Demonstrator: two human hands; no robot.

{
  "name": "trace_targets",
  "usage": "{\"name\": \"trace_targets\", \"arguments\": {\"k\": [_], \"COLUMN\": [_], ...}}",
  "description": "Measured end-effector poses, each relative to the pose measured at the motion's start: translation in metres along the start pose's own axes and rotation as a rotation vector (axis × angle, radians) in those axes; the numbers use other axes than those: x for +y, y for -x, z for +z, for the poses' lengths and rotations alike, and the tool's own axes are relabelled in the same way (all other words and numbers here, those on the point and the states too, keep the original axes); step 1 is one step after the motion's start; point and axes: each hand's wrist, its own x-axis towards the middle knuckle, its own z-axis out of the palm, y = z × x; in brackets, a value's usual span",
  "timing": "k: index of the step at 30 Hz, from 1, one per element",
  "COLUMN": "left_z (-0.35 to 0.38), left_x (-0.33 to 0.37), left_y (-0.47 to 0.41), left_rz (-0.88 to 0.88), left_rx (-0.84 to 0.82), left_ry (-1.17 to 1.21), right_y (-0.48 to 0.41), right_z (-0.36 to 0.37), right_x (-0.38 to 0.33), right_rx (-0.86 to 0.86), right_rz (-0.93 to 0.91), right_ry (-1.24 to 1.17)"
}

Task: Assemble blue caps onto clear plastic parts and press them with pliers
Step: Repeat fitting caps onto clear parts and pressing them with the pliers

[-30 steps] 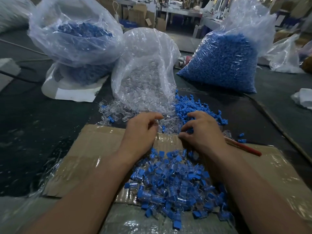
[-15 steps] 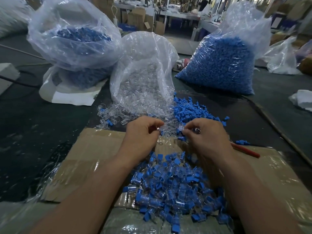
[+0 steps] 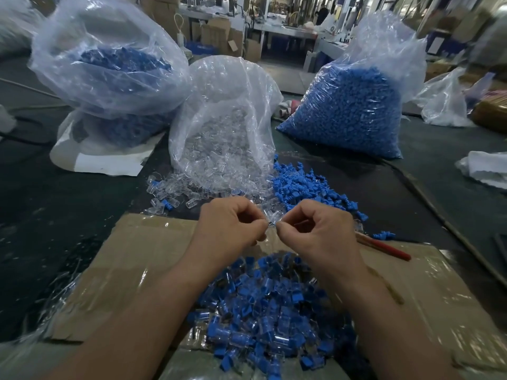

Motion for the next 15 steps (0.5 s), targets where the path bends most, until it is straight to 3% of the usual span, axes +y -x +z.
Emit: {"name": "trace_targets", "arguments": {"k": [10, 15], "left_z": [0.002, -0.002], "left_x": [-0.001, 0.0], "left_y": [-0.001, -0.002], "left_rz": [-0.022, -0.089], "left_rx": [0.036, 0.073], "left_ry": [-0.075, -0.071], "right_y": [-0.002, -0.008], "right_z": [-0.002, -0.007], "right_x": [0.003, 0.016], "right_rx": [0.016, -0.011], "right_rz": [0.029, 0.138], "right_ry": [-0.022, 0.127]}}
